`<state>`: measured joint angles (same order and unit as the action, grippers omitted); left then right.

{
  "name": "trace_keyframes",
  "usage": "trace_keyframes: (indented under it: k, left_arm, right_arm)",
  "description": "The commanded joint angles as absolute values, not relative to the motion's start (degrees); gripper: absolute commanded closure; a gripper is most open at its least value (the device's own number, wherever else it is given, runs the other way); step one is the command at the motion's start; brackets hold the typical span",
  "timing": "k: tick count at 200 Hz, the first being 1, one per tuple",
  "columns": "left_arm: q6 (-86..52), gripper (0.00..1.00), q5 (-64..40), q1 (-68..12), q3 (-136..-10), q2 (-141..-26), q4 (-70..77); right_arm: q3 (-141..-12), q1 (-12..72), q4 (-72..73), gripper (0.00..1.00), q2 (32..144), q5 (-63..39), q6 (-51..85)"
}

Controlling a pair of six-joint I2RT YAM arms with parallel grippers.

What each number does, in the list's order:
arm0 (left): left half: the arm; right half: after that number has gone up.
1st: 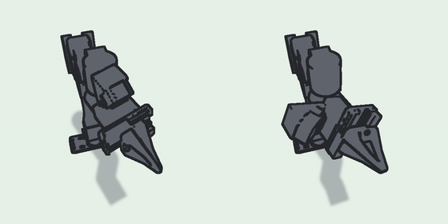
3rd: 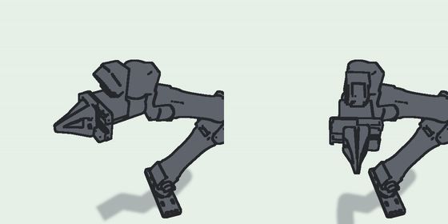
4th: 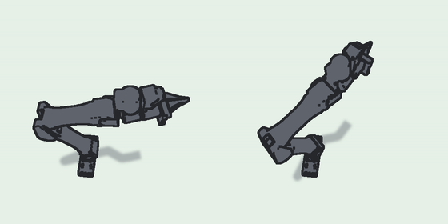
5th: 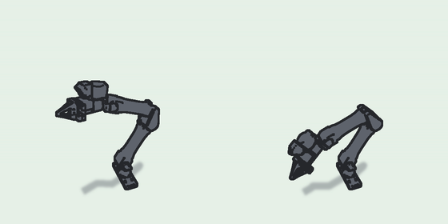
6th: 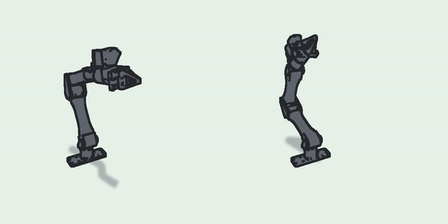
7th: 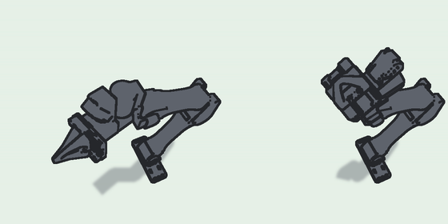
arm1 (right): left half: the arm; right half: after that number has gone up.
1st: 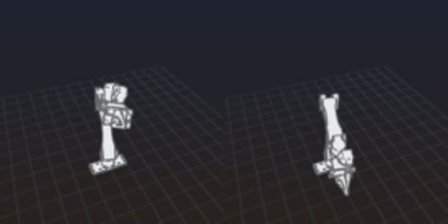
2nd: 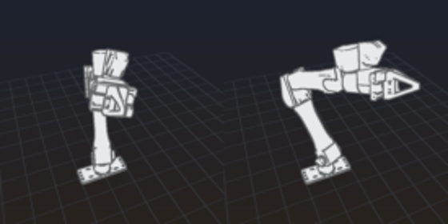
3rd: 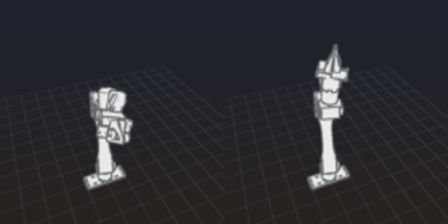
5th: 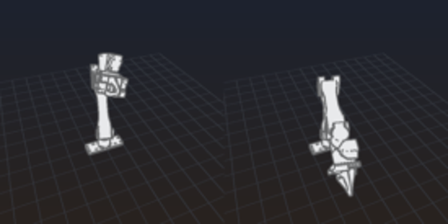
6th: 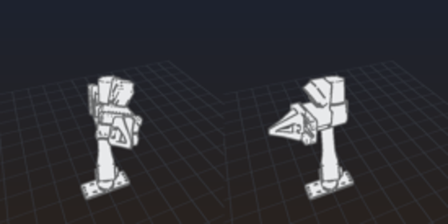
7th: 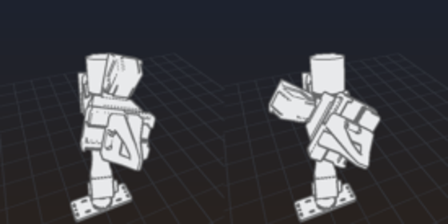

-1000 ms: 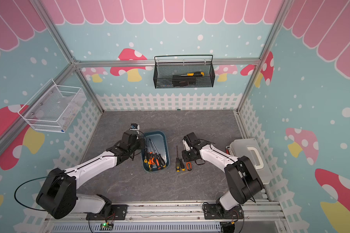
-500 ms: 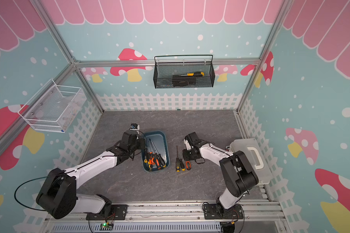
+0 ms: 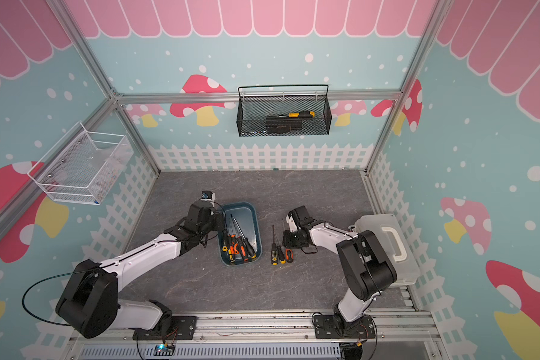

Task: Take out the screwdriver from the storage box
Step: Place the screwdriver at the center of the board.

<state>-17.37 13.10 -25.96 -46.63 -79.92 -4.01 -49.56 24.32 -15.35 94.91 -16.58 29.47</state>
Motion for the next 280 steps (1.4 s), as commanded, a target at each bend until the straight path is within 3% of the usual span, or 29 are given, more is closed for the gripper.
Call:
trace_keyframes:
  k: [1, 122, 151, 192, 214, 280]
  left_arm:
    - [-17.1, 1.00, 12.9, -25.8, -46.7, -78.9, -1.5]
    - [-16.7, 1.00, 13.4, -25.8, -47.2, -78.7, -1.8]
    - [-16.8, 1.00, 13.4, -25.8, -47.5, -78.7, -2.0]
    - [-16.7, 1.00, 13.2, -25.8, -47.7, -78.7, -2.0]
    - [-16.8, 1.00, 13.3, -25.8, -47.8, -78.7, -2.2]
    - [-16.8, 1.00, 13.2, -25.8, -47.6, -78.3, -2.3]
  right_arm:
    - [-48.5, 24.2, -14.5, 1.00, 95.8, -18.4, 31.3]
    - [-46.9, 24.2, -14.2, 1.00, 95.0, -18.7, 33.0]
    - [-46.7, 24.2, -14.5, 0.83, 94.3, -18.4, 32.9]
    - [-46.3, 24.2, -14.9, 0.70, 93.8, -18.1, 32.9]
    - [-46.2, 24.2, -15.0, 0.65, 93.6, -18.0, 32.8]
    - [-45.1, 24.2, -14.7, 0.65, 91.1, -17.7, 33.9]
